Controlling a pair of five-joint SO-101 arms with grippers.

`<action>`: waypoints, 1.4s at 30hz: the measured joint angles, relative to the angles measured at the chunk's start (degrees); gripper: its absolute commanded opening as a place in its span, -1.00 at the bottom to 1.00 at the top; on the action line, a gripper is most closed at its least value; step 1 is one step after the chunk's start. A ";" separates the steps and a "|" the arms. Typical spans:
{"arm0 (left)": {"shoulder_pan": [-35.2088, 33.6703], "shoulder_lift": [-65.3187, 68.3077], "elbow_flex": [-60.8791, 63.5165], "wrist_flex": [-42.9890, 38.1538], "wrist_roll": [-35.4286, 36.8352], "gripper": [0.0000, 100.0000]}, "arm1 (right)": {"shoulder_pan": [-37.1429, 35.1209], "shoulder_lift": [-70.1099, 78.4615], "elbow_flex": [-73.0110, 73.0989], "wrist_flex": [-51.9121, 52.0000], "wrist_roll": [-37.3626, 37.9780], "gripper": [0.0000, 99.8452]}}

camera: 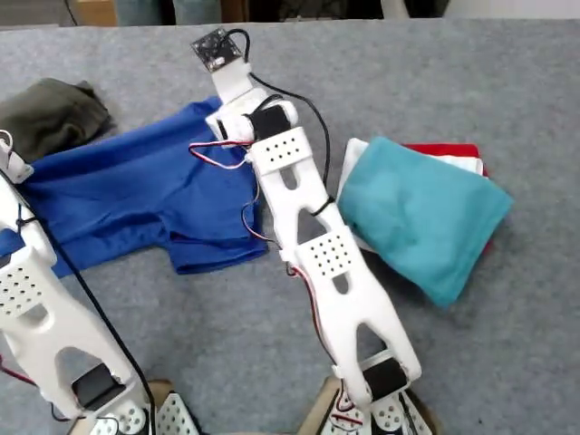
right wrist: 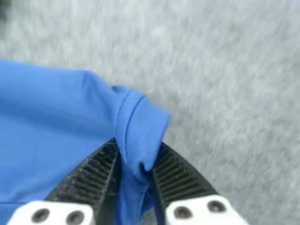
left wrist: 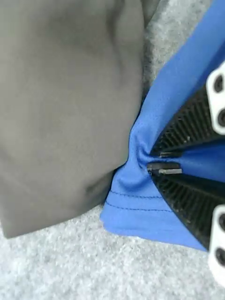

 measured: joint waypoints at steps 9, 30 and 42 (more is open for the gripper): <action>-0.97 -0.09 -0.44 7.38 -2.64 -0.87 | 1.41 -3.87 -0.35 7.12 5.19 -0.56; -6.59 -11.96 -1.76 16.53 -5.01 -0.54 | -17.67 -49.76 58.99 22.07 33.85 -0.63; -9.05 -11.96 9.23 9.58 -4.92 -0.54 | -17.49 -43.60 80.26 2.64 34.81 -0.86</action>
